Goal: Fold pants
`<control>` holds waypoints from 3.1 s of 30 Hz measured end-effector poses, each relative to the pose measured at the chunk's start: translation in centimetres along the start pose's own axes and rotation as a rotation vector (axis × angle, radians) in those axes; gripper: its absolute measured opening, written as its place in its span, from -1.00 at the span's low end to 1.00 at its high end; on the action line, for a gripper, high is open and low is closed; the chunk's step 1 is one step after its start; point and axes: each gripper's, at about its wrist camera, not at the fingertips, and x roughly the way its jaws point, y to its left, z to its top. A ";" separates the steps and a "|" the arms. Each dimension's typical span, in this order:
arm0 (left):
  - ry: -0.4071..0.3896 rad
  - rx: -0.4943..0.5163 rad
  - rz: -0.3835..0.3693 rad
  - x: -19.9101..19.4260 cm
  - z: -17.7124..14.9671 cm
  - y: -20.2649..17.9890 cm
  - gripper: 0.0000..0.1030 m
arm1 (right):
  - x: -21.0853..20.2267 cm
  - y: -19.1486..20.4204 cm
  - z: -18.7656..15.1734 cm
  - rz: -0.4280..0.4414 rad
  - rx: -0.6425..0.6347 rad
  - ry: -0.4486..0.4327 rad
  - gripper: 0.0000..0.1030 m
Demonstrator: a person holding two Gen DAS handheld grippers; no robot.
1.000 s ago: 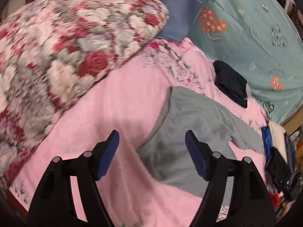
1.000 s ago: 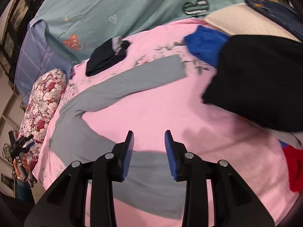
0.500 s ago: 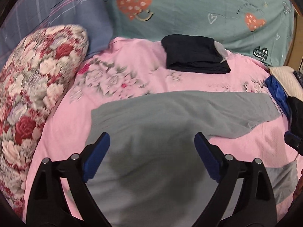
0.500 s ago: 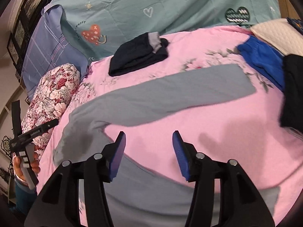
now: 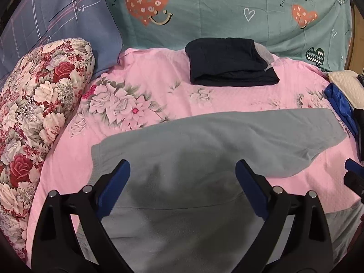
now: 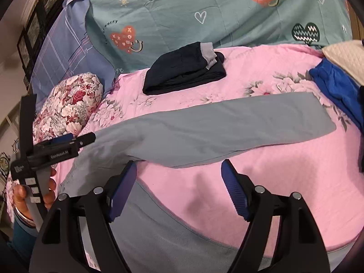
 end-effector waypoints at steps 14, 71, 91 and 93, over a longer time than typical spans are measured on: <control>0.097 -0.032 -0.123 2.3 -1.2 0.5 0.92 | 2.0 1.6 -1.6 -0.032 -0.135 0.029 0.49; 0.250 -0.261 -0.495 10.3 3.1 17.2 -0.63 | 21.2 0.5 12.9 0.075 -0.763 0.599 -0.96; 0.085 -0.179 -0.478 -2.7 -2.3 18.0 -0.63 | 0.8 5.9 6.6 0.024 -0.900 0.364 -0.96; 0.086 -0.179 -0.475 -3.9 -4.2 18.5 -0.63 | -0.8 6.6 4.5 0.071 -0.907 0.379 -0.96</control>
